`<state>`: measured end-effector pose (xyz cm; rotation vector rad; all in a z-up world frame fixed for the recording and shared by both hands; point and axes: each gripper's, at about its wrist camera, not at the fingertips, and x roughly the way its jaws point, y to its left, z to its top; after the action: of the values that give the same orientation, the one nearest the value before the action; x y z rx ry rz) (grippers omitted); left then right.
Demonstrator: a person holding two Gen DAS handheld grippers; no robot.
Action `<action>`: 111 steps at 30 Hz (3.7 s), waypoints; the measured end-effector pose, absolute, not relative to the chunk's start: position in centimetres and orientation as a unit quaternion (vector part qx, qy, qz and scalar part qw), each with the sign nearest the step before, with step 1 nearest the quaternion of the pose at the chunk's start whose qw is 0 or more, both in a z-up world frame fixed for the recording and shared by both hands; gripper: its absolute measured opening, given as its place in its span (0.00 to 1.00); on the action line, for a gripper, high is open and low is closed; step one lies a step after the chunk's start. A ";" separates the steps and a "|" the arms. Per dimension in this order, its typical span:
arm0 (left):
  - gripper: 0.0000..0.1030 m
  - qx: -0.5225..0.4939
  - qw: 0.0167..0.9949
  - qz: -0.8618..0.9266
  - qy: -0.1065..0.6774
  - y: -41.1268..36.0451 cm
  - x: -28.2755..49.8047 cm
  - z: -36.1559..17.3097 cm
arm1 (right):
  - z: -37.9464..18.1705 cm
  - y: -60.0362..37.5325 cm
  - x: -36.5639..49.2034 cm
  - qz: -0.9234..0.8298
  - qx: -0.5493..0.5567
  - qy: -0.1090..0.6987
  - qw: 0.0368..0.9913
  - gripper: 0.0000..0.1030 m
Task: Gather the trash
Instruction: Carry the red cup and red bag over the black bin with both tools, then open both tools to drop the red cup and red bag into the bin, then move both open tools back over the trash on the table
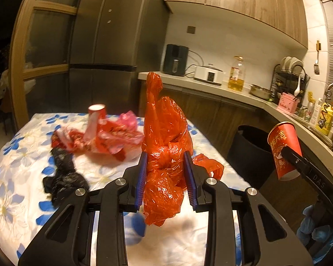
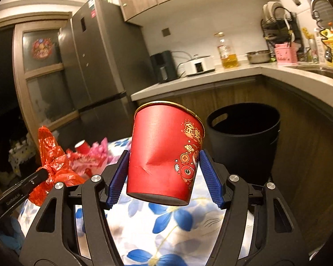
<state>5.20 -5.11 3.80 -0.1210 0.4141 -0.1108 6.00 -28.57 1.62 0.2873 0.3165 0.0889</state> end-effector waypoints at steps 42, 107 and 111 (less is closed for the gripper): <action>0.31 -0.050 0.959 -0.210 0.182 -27.1 21.7 2.7 | -0.4 -41.5 15.6 -0.100 0.085 0.081 0.988 0.62; 0.82 -0.018 0.964 -0.121 0.235 -22.7 20.4 1.0 | -0.7 -40.2 13.1 -0.102 0.086 0.105 0.985 0.76; 0.82 -0.017 0.969 -0.092 0.231 -19.7 18.3 1.4 | -0.1 -38.5 11.7 -0.088 0.083 0.103 0.987 0.76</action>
<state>18.31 -19.71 1.38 -0.0353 0.4660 -0.1867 11.65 -38.50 -0.06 0.1659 0.2067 -0.1776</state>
